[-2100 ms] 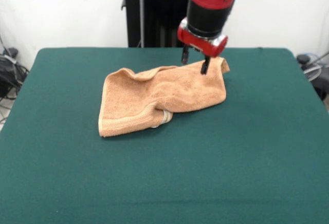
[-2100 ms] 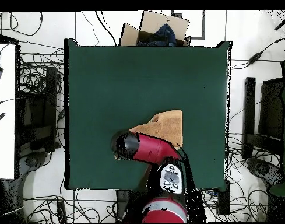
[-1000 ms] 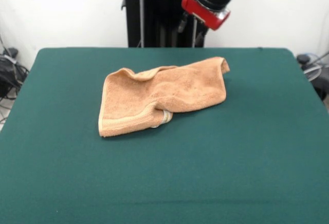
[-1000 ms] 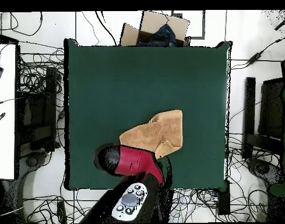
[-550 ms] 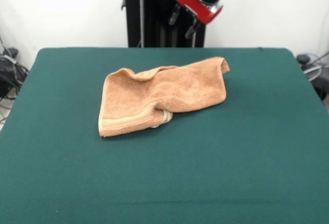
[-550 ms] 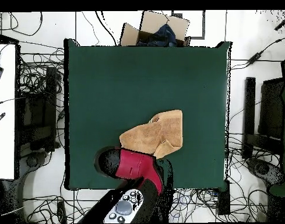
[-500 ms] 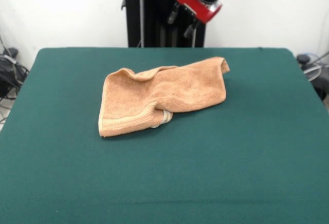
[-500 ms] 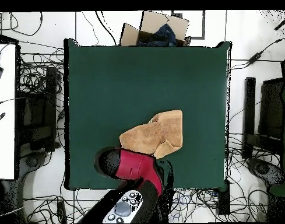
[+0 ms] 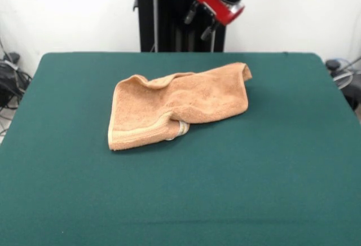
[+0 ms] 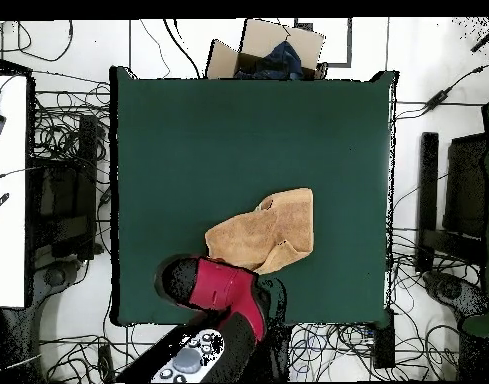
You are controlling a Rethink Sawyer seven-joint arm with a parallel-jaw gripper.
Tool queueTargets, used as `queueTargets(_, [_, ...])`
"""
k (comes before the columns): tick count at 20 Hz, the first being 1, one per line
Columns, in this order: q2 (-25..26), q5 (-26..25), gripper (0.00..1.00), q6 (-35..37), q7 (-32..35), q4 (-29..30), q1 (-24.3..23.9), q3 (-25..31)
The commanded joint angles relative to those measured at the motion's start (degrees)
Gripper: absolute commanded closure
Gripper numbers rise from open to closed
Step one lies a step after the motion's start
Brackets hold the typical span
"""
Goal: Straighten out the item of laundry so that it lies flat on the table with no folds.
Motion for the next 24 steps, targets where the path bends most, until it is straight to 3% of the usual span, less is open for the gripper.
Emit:
queueTargets(1, [5.72,7.17,0.00,-9.98,21.15,0.98,0.15,3.06])
queueTargets(13, [4.83,9.25,0.00,-30.73,17.56,8.16,-9.47,14.14])
queueTargets(24, [7.55,10.28,0.00,-37.07,17.03,8.44,-11.55,15.97])
